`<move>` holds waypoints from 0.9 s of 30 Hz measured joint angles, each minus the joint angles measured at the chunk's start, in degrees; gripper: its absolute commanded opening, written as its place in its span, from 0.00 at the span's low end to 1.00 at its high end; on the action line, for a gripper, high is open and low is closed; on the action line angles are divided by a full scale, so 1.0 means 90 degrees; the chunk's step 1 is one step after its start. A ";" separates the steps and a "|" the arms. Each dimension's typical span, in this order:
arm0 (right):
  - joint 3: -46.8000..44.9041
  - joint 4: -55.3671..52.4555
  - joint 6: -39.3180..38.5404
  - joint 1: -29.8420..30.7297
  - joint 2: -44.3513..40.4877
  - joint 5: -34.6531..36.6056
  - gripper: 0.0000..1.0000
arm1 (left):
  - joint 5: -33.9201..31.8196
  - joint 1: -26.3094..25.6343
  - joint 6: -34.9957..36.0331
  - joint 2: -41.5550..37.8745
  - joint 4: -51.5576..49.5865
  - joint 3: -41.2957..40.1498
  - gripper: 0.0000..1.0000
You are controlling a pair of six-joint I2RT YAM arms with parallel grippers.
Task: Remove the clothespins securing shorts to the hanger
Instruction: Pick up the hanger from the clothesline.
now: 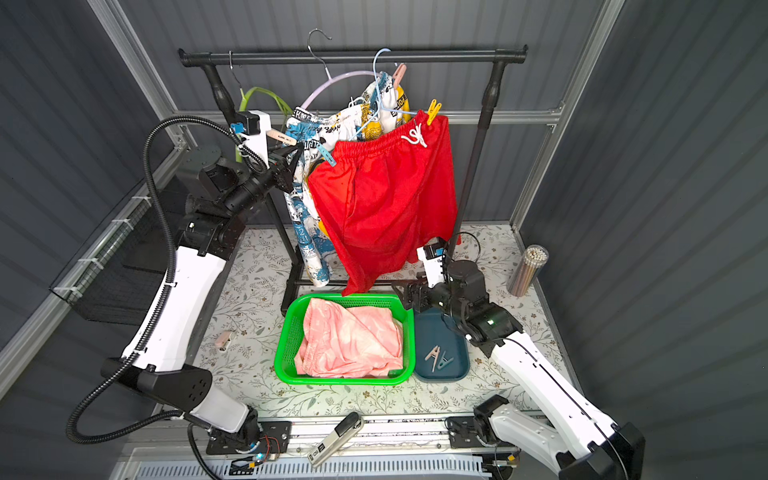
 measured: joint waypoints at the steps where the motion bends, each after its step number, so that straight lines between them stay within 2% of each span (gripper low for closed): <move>1: -0.0005 0.0005 0.0000 0.0000 0.0000 0.0015 0.87 | -0.0032 0.0000 0.0000 -0.0051 0.0017 -0.0049 0.00; 8: -0.0078 0.0015 -0.0002 0.0000 0.0002 0.0090 0.87 | -0.0211 0.0000 0.0058 -0.0532 0.0002 -0.0328 0.00; 19: -0.0036 0.0056 -0.0075 0.0000 0.0277 0.0102 0.87 | -0.0646 0.0000 0.0391 -0.1967 -0.0432 -0.1372 0.00; 27: 0.0323 0.0022 -0.0117 0.0000 0.0576 0.0163 0.87 | -0.0848 0.0000 0.0571 -0.2892 -0.0991 -0.1729 0.00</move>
